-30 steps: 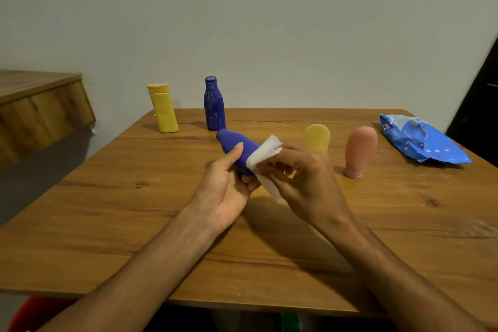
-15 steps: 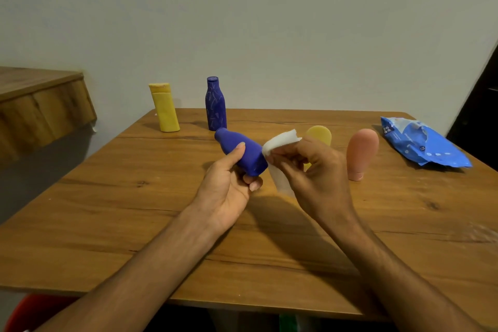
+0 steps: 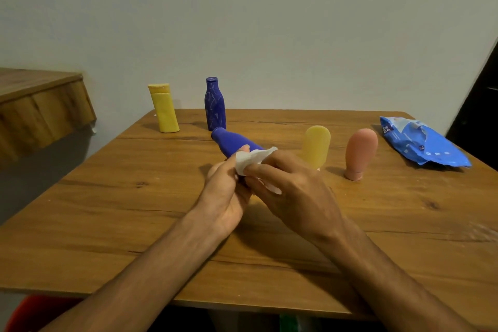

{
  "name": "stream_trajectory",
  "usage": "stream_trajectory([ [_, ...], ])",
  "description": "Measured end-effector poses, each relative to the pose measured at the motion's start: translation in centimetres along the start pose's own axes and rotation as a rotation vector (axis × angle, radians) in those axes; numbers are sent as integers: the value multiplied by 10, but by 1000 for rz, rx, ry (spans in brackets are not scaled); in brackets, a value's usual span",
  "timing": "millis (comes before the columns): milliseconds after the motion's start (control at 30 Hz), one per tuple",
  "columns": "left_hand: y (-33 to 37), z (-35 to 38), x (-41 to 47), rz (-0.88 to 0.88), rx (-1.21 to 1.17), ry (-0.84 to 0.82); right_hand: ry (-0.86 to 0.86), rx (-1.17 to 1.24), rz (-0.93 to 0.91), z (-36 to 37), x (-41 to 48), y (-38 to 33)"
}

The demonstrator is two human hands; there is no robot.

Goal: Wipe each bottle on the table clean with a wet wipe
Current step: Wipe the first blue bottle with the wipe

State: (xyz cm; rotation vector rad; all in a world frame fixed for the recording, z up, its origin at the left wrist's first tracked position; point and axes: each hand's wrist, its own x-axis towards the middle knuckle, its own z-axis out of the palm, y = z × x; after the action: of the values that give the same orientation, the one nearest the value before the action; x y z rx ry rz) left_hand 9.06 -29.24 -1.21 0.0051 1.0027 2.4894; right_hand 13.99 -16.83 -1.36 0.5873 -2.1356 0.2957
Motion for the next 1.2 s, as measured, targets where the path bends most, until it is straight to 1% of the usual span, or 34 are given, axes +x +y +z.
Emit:
stream_trajectory([
  [100, 2, 0, 1, 8, 20, 41, -22, 98, 13, -3, 0, 4],
  [167, 3, 0, 2, 16, 41, 48, -7, 200, 73, -7, 0, 10],
  [233, 4, 2, 1, 24, 80, 16, 49, 259, 162, -12, 1, 18],
  [333, 4, 6, 0, 30, 98, -11, 150, 273, 279, -18, 2, 31],
  [400, 3, 8, -2, 31, 91, -10, 196, 264, 307, -20, 2, 34],
  [467, 3, 7, -3, 36, 91, -15, 203, 297, 283, -20, 3, 31],
  [533, 3, 5, -2, 38, 92, -17, 172, 315, 219, -17, 3, 24],
  [667, 3, 1, 0, -17, 50, 11, 17, 346, 106, -10, 1, 14],
  [733, 3, 0, 1, -21, 45, 12, 2, 312, 103, -8, 0, 15],
  [800, 4, 1, 1, 29, 76, -5, 46, 273, 168, -9, 0, 18],
  [900, 9, 1, 4, 139, 224, -42, 179, 315, 298, -15, 3, 25],
  [1000, 13, -3, 7, 273, 498, -77, 290, 399, 411, -22, 7, 30],
  [1067, 14, -4, 6, 336, 716, -121, 307, 433, 430, -24, 9, 30],
  [1200, 9, -7, 5, 444, 988, -179, 328, 427, 401, -29, 14, 26],
])
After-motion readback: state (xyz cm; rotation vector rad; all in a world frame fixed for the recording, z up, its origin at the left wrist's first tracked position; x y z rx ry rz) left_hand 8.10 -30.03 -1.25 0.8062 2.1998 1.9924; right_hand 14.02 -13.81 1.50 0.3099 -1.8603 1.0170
